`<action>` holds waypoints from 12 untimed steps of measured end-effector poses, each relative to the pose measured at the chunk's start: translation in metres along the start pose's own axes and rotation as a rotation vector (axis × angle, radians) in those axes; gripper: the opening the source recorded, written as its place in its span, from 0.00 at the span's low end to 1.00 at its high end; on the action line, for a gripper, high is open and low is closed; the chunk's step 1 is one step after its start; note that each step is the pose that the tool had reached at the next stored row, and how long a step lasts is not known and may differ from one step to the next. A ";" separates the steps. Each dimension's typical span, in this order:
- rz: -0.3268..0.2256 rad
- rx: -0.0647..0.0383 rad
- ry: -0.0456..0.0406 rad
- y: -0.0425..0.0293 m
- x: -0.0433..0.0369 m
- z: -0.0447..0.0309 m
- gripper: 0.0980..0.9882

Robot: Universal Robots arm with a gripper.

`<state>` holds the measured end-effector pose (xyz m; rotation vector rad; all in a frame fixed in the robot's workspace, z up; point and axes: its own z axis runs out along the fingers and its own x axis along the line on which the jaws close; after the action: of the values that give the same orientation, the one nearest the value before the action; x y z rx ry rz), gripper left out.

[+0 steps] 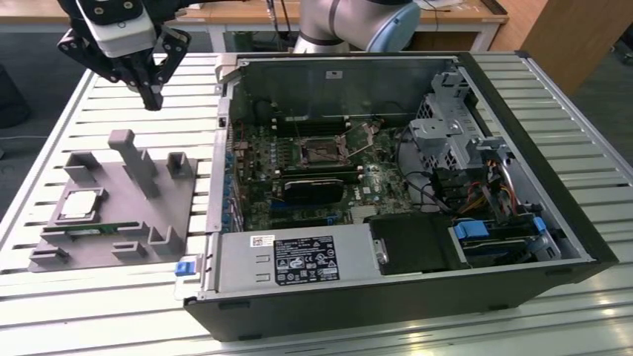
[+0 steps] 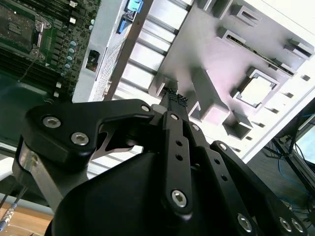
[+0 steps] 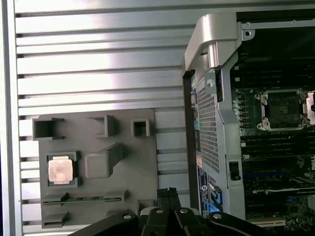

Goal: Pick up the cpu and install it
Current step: 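Reach for the cpu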

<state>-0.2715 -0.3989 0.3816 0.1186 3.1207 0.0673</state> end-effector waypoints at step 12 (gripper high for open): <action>0.000 0.000 0.0001 -0.0006 0.0080 0.0004 0.01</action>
<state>-0.2795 -0.3989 0.3811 0.1186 3.1208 0.0673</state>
